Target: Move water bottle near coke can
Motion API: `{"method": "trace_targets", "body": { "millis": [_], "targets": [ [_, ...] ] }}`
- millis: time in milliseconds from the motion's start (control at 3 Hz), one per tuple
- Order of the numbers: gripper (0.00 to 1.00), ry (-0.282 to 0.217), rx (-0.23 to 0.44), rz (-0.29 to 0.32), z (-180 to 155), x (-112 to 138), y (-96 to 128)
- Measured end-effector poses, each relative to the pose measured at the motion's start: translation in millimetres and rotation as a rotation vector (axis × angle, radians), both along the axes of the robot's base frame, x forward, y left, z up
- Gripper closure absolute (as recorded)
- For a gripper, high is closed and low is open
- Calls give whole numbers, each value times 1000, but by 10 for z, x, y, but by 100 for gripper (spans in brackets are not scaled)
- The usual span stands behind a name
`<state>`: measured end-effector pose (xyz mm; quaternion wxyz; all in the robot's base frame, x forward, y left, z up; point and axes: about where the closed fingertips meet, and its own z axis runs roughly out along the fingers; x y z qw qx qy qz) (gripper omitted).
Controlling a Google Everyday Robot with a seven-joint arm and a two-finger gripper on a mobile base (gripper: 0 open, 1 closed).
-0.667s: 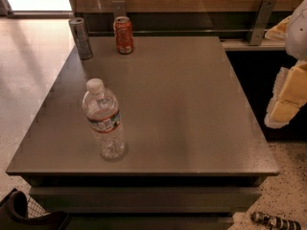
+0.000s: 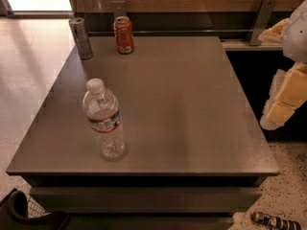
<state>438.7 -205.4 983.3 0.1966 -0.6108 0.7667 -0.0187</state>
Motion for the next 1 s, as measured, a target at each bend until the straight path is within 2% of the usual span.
{"method": "trace_targets", "body": {
  "millis": [333,1000],
  "targets": [
    [0,-19,152,56,-54,-34,202],
    [0,8,517,113,-338,-7,943]
  ]
}}
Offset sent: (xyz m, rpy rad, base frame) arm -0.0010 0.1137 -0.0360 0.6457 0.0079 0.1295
